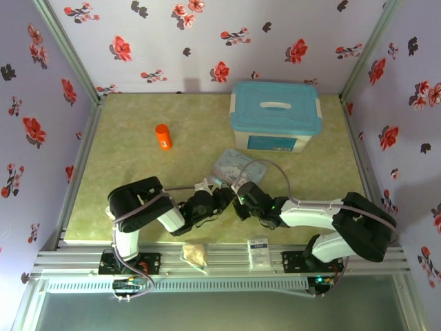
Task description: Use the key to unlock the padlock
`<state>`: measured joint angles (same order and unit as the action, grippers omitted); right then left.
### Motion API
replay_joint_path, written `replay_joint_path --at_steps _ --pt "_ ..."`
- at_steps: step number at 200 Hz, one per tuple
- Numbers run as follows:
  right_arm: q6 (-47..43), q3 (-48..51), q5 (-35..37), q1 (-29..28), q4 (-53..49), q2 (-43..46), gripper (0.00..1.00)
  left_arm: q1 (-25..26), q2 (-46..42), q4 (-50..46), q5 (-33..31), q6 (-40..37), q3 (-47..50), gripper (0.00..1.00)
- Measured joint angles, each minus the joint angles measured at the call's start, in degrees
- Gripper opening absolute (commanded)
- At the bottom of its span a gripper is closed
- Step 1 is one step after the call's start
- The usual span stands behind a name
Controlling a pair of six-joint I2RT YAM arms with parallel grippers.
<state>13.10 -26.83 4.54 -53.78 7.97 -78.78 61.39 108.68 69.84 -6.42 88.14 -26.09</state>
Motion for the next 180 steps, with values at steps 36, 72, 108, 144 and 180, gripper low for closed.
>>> replay_joint_path --at_steps 36,72,108,144,180 --pt "2.6 2.8 -12.2 5.2 5.5 0.4 0.12 0.0 -0.3 0.0 0.1 -0.2 0.6 0.00" --pt "6.5 4.8 -15.9 6.2 7.8 2.4 0.34 0.0 -1.6 0.2 1.0 -0.5 1.5 0.00" --pt "11.0 9.1 -11.9 6.2 8.7 11.8 0.44 -1.4 -2.7 2.1 2.0 -0.9 4.2 0.00" --pt "15.7 10.6 -1.6 6.3 6.5 19.5 0.46 -2.7 -3.0 2.3 2.6 -2.2 6.0 0.00" --pt "19.6 9.9 2.6 5.7 7.1 17.6 0.48 -3.0 -8.5 -7.0 2.6 -5.1 5.4 0.00"
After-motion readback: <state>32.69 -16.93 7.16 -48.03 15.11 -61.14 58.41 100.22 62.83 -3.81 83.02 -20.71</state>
